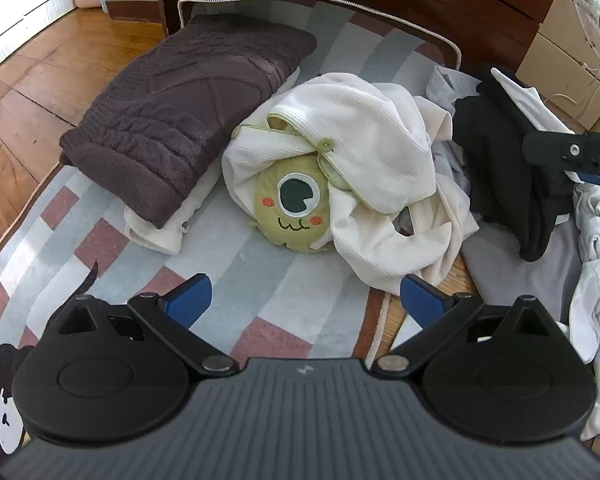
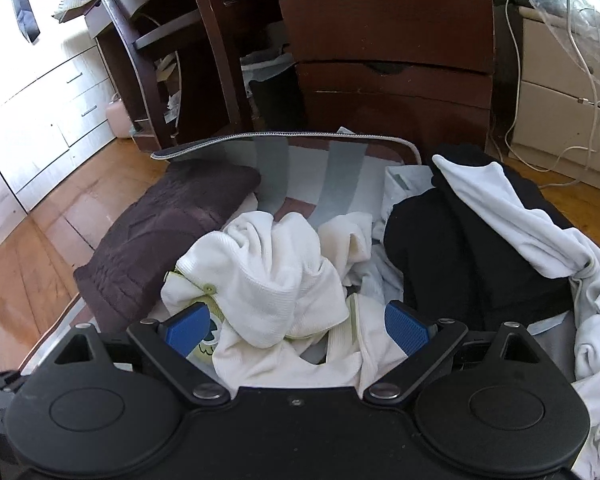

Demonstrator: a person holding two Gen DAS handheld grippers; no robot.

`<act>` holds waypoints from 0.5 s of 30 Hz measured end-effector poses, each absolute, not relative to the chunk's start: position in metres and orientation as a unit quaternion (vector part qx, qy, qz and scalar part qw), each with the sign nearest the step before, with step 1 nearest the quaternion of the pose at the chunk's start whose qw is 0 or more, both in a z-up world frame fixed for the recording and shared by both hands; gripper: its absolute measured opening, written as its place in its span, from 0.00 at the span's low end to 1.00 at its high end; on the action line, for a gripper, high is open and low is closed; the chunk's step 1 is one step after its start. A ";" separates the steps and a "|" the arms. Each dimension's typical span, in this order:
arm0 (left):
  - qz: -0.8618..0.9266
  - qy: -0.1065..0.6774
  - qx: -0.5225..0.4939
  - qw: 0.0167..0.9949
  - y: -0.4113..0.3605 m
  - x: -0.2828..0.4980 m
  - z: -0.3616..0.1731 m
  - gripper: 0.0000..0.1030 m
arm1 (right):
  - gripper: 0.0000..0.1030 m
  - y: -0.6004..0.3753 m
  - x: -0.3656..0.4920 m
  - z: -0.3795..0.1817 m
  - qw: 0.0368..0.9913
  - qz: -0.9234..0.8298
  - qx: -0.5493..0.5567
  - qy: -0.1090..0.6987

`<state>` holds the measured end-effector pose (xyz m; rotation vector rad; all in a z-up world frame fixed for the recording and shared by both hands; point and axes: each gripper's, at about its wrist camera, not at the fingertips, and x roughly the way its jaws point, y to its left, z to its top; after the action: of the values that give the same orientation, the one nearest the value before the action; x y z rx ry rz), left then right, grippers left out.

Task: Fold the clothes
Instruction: 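Move both grippers toward the white garment with green trim on the mattress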

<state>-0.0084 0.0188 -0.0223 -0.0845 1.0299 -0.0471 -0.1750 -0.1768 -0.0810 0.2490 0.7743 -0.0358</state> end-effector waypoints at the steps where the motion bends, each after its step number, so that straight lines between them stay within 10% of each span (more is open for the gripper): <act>1: -0.022 0.492 -0.039 0.870 0.019 -0.009 -0.022 0.99 | 0.94 -0.175 -0.175 -0.082 0.918 -0.014 0.122 0.378; 15: -0.018 0.495 -0.046 0.867 0.031 -0.013 -0.024 0.97 | 0.94 -0.161 -0.179 -0.081 0.923 0.009 0.091 0.373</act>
<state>-0.0127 0.0306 -0.0235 -0.0959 1.0367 -0.0369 -0.1786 -0.1606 -0.0810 0.1858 0.7654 0.0192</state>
